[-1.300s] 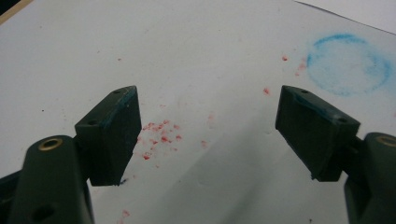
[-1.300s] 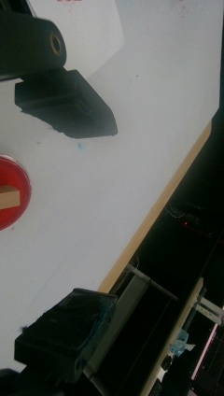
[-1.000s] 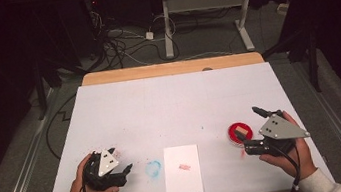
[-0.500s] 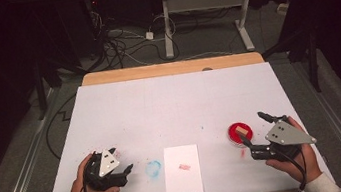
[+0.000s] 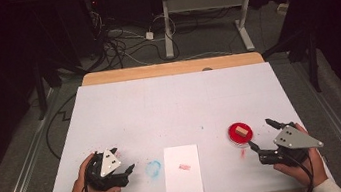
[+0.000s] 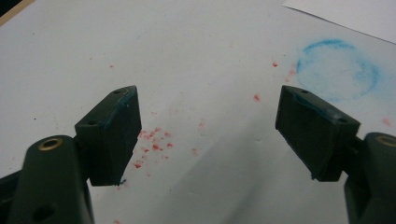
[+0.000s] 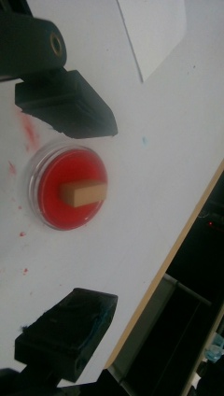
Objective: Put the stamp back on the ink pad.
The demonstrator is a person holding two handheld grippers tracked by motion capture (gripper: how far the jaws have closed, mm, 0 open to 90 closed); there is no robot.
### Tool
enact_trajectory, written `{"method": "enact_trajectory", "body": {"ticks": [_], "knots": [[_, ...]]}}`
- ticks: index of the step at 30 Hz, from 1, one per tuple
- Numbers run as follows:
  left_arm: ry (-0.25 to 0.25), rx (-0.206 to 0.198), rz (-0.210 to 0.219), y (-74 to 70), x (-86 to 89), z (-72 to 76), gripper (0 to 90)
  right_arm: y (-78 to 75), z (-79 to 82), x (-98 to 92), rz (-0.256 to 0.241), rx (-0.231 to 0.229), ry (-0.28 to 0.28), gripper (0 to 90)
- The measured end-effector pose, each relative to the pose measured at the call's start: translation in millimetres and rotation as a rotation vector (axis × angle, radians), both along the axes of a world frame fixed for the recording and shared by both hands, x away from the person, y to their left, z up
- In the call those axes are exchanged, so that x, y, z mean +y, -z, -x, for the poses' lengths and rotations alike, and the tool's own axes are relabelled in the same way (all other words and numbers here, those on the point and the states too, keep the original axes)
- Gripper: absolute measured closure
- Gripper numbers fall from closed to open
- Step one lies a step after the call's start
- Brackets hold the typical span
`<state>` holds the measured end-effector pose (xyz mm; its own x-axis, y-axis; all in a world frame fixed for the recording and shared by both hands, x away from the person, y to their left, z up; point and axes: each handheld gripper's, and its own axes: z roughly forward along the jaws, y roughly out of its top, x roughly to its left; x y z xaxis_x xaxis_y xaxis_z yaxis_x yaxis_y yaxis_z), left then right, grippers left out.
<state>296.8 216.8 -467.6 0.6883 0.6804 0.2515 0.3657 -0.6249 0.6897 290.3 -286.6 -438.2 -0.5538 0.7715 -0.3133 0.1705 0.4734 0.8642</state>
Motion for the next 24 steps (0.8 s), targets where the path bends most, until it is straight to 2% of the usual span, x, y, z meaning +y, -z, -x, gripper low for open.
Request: {"method": "enact_trajectory", "body": {"ticks": [8, 10, 16, 22, 24], "knots": [[0.008, -0.009, 0.009, -1.6, -2.3, -0.1, 21.8, 17.7, 0.3, -11.1, -0.004, 0.049, 0.031, 17.2], [0.011, -0.01, -0.001, -1.7, -2.8, 0.4, 21.8, 19.3, 0.6, -11.4, 0.007, 0.045, 0.036, 17.4], [0.009, -0.013, 0.005, -2.4, -2.6, 2.4, 21.8, 20.9, 1.1, -10.7, 0.0, 0.047, 0.026, 17.5], [0.018, -0.012, -0.009, -0.8, -2.3, 3.2, 21.7, 19.5, 2.4, -10.3, 0.001, 0.039, 0.024, 16.8], [0.015, -0.013, 0.004, -1.4, -1.3, 3.8, 21.8, 18.8, 3.2, -9.1, 0.002, 0.035, 0.023, 16.6]]}}
